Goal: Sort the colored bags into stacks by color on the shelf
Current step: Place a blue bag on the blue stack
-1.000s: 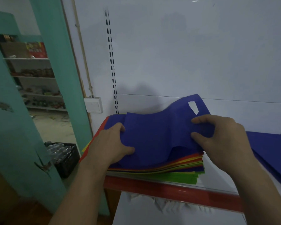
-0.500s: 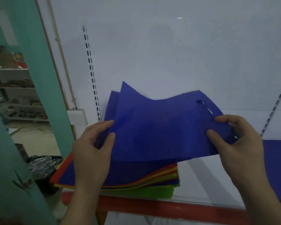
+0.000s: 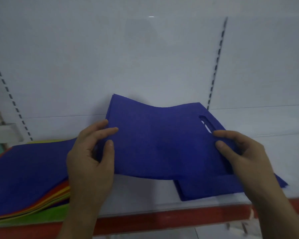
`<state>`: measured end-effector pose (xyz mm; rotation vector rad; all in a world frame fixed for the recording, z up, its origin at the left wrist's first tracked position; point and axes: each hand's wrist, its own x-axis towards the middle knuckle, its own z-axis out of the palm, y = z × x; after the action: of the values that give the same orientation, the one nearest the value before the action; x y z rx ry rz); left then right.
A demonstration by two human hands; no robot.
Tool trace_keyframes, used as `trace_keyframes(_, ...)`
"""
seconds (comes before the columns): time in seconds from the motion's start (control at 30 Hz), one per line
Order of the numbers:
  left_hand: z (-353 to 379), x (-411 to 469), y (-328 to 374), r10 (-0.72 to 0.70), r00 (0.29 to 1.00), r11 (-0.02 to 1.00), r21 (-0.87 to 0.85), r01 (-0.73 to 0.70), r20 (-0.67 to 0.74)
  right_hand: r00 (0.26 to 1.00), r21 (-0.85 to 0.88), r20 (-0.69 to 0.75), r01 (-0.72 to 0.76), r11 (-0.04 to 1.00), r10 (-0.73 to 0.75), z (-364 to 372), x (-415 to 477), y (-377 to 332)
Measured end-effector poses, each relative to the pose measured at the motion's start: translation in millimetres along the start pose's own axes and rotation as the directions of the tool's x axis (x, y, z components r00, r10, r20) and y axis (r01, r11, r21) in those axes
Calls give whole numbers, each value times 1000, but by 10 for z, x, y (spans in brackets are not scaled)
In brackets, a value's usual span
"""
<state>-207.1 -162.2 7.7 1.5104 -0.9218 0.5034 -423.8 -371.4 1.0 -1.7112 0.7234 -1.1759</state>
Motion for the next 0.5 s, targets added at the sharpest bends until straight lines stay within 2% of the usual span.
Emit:
trace_keyframes(0.13,543,-223,163,56,993,992,104,-67,99,997,-132,-76,-29,991,19,-560,191,351)
trace_keyframes(0.33,1196,-639,211,-48,967,987,158,9,248,998,-316,-49,-53,947,39,-1101,410,808)
trace_keyframes(0.5,1519,-846,190,-124,908,960,282,6,401,997,-558,-20,-73,827,74,-1290,544,1119)
